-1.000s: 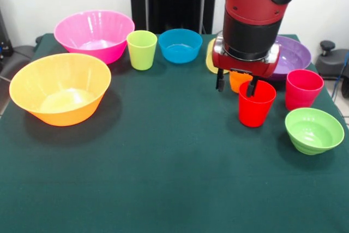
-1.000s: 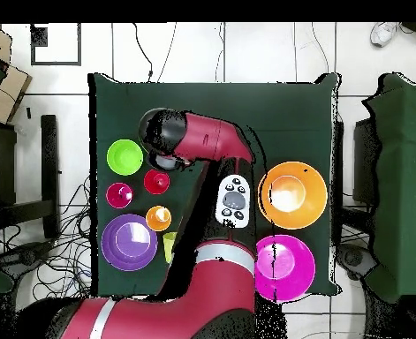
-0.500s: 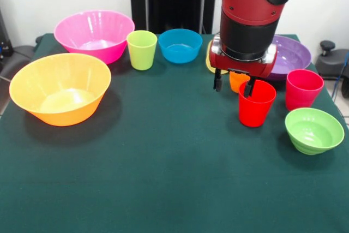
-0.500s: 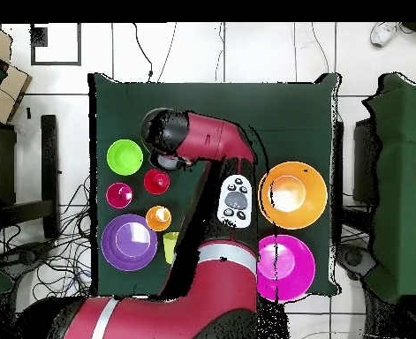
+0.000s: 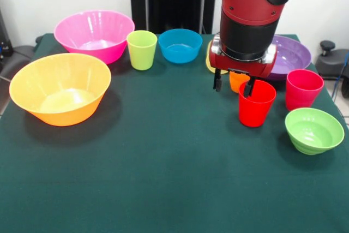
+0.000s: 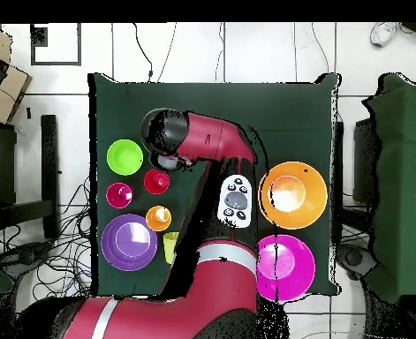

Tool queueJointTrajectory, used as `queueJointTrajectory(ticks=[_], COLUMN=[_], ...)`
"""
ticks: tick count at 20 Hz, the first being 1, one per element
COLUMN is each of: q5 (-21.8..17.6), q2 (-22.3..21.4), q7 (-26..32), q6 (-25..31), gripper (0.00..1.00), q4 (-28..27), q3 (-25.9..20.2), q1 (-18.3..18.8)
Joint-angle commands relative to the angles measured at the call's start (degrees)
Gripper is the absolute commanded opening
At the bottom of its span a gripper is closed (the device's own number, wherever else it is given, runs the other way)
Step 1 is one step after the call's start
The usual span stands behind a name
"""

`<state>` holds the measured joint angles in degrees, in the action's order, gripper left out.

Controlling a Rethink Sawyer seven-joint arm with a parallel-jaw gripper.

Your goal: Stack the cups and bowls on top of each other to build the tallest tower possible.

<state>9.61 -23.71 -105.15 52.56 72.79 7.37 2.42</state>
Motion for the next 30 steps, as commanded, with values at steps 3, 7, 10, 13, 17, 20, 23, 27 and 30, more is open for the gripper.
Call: queueJointTrajectory(ticks=[3, 7, 10, 13, 17, 20, 23, 27, 30], q5=[-2.33, -2.36, -2.41, -2.41, -2.51, -2.48, -2.37, -2.24, -2.17], q2=[2.40, 2.21, 1.71, 1.24, 0.82, 0.61, 0.20, -0.65, -1.20], q7=[-2.23, -2.32, -2.51, -2.73, -3.01, -3.32, -3.67, -3.88, -3.92], q6=[5.84, 5.52, 4.67, 4.15, 3.85, 3.66, 3.02, 2.14, 1.47], gripper=[1.00, 1.00, 1.00, 1.00, 1.00, 1.00, 1.00, 1.00, 1.00], q4=[1.57, 1.99, 3.00, 3.85, 4.54, 4.92, 5.86, 7.40, 8.42], q3=[-4.65, -4.59, -4.41, -4.27, -4.02, -3.91, -3.85, -3.83, -3.93], q1=[0.46, 0.34, 0.08, -0.16, -0.51, -0.73, -1.02, -1.27, -1.34])
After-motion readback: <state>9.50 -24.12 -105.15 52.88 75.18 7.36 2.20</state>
